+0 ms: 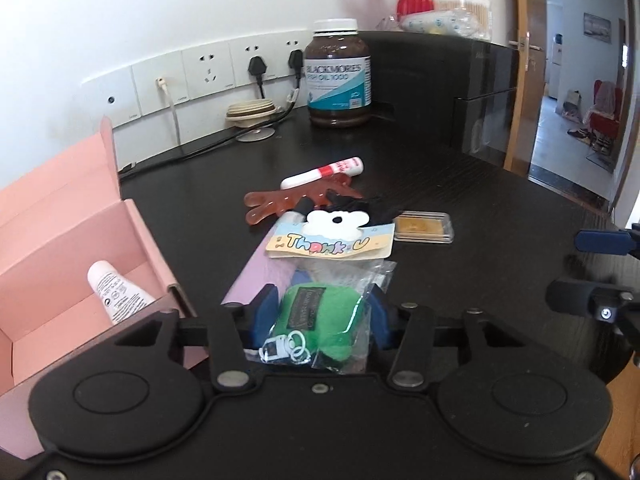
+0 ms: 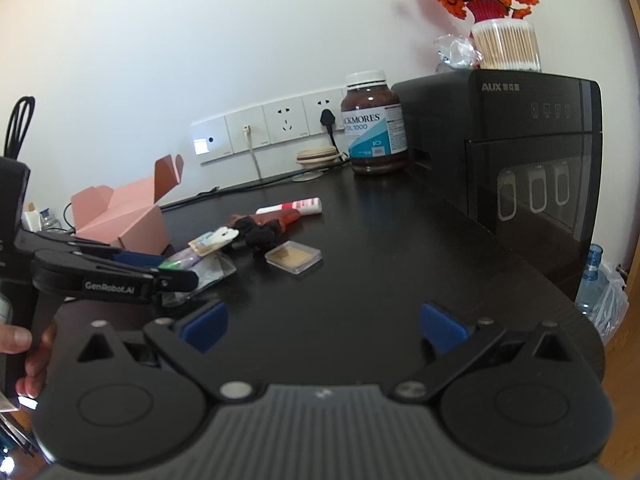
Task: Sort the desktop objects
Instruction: 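Close the left tool on the green keychain bag and lift it, then carry the green keychain bag with the left tool over the pink box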
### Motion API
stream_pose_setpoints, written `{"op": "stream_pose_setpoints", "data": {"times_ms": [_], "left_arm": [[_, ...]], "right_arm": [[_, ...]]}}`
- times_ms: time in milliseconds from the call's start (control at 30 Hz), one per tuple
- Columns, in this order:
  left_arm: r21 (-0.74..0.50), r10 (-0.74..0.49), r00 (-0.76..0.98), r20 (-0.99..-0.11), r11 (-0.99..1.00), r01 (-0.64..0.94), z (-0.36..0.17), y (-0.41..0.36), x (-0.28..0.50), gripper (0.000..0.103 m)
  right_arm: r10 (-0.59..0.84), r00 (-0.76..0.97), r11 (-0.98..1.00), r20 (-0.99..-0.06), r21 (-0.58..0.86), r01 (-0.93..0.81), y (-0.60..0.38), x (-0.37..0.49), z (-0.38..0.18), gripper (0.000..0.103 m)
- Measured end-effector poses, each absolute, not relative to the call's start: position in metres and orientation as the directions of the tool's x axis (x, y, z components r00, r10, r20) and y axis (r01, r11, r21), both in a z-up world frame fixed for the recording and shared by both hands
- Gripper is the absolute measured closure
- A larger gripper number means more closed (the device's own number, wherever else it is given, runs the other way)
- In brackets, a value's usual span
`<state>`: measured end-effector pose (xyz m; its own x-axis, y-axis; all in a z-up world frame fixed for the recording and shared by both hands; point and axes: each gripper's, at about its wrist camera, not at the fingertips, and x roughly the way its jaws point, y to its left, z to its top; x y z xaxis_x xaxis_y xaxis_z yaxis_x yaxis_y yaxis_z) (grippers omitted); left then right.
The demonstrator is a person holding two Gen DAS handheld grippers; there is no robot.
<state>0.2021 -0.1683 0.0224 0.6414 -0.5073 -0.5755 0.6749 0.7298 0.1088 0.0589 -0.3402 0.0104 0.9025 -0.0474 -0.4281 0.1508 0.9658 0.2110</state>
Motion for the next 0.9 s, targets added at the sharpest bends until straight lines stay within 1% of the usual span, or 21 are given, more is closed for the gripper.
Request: {"op": "stream_pose_setpoints", "data": {"times_ms": [67,133,367,500,667,767,900], "left_arm": [[0.112,-0.511,0.651,-0.562,0.733,0.671,0.022,-0.168,0.199,0.066],[0.088,-0.534,0.647,-0.544,0.731,0.677,0.025,-0.164,0.195,0.068],[0.077,-0.574,0.67,-0.471,0.73,0.679,0.036,-0.152,0.179,0.068],[0.091,-0.572,0.703,-0.423,0.745,0.661,0.051,-0.143,0.177,0.068],[0.096,-0.537,0.755,-0.377,0.788,0.609,0.072,-0.115,0.184,0.068],[0.083,-0.49,0.793,-0.363,0.83,0.551,0.082,-0.084,0.194,0.067],[0.007,-0.431,0.819,-0.378,0.884,0.468,0.086,-0.039,0.212,0.067]], "right_arm": [[-0.051,0.901,0.966,-0.43,0.21,0.154,-0.34,0.059,0.011,0.001],[-0.053,0.901,0.966,-0.431,0.206,0.155,-0.339,0.06,0.011,0.001],[-0.054,0.895,0.966,-0.442,0.204,0.158,-0.336,0.065,0.012,0.001],[-0.046,0.896,0.967,-0.441,0.204,0.15,-0.333,0.068,0.014,0.001],[-0.062,0.891,0.969,-0.45,0.188,0.162,-0.327,0.075,0.014,0.001],[-0.068,0.883,0.968,-0.465,0.185,0.172,-0.323,0.084,0.013,0.001],[-0.086,0.876,0.973,-0.475,0.148,0.176,-0.312,0.093,0.014,0.001]]}}
